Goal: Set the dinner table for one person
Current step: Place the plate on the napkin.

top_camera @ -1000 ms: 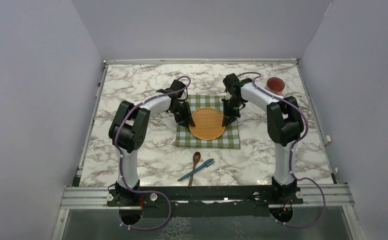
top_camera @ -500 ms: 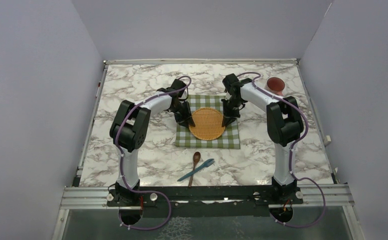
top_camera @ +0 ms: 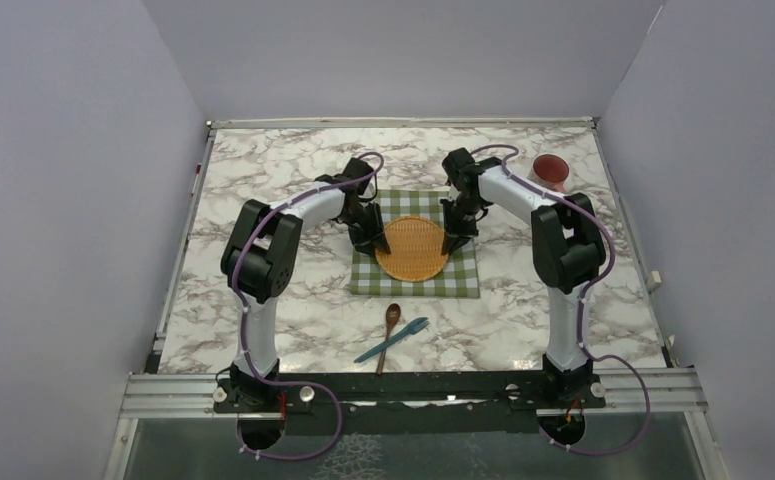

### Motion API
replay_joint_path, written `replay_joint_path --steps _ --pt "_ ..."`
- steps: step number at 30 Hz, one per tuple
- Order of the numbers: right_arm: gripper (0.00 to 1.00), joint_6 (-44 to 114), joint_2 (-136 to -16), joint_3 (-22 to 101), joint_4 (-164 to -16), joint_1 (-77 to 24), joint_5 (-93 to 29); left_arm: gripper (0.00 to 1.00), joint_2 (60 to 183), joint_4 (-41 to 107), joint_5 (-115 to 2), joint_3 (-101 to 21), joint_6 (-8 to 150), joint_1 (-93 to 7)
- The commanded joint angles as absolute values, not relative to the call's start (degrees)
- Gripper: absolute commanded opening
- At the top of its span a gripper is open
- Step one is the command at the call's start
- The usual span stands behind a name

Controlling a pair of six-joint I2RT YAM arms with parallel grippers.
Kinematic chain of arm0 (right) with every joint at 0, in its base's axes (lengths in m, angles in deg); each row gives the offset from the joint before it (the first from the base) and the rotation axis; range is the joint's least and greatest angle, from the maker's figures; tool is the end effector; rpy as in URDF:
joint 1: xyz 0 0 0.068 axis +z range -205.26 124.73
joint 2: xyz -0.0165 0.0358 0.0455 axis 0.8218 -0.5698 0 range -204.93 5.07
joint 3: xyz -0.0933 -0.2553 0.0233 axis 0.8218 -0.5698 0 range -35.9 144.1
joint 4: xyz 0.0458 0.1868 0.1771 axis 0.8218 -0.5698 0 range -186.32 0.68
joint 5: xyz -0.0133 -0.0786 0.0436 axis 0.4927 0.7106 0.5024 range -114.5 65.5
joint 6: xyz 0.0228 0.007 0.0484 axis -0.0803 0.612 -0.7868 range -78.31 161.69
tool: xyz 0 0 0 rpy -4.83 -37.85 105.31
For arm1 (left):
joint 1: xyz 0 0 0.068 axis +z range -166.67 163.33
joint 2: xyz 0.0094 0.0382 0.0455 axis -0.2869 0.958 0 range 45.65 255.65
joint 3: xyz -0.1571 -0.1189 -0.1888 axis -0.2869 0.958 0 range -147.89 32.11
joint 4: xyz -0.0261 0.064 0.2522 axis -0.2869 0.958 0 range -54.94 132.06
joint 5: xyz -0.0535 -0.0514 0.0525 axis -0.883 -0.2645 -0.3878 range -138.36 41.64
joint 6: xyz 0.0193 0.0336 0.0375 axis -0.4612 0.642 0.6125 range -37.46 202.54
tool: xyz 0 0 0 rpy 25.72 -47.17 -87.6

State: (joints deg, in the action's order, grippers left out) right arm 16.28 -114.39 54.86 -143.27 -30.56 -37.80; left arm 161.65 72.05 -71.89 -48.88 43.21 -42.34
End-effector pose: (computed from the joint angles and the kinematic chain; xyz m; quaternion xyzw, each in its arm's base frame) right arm 0.3667 0.1778 0.1706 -0.0013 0.9912 0.1317 0.0088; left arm 0.3578 -0.1877 0.1579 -0.0833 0.9639 -0.2521 0.0209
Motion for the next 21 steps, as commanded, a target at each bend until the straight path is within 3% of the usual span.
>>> replay_joint_path --steps 1,16,21 --pt "0.01 12.95 -113.85 55.59 -135.78 -22.31 -55.84 0.38 163.30 64.09 -80.30 -51.24 40.48 -48.49" --pt "0.01 13.03 -112.73 55.93 -136.88 -22.31 -53.60 0.40 166.08 66.07 -78.36 -55.55 42.59 -48.31" --pt "0.13 13.37 -112.43 56.65 -138.10 -22.29 -50.85 0.40 166.06 66.42 -77.96 -55.75 42.77 -48.18"
